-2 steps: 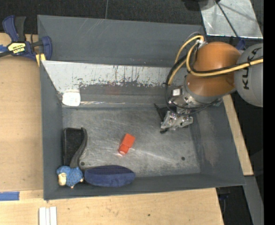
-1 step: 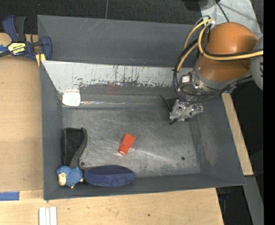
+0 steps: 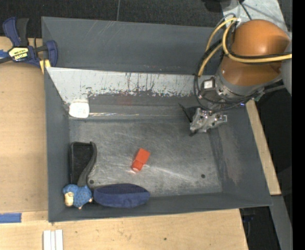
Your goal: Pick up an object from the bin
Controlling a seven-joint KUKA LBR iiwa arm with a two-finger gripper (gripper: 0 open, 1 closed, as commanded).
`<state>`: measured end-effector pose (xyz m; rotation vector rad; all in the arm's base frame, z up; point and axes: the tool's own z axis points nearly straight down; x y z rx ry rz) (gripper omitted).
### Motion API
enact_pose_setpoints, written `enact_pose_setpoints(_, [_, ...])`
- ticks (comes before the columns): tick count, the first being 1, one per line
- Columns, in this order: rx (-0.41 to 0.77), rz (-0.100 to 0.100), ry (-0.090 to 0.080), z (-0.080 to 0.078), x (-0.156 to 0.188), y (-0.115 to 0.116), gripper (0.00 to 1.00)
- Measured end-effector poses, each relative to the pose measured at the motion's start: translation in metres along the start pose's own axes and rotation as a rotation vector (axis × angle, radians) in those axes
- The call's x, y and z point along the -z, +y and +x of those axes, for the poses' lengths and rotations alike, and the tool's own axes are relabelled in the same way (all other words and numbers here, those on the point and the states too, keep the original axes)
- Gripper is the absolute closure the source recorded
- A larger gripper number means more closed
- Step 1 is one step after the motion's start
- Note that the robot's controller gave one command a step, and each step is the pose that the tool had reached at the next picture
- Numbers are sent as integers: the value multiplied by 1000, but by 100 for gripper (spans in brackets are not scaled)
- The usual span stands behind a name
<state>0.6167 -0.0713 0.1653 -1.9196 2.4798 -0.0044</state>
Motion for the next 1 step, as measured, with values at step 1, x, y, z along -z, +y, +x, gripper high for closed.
enact_pose_setpoints(1, [-2, 1, 0, -1, 24, -2, 100])
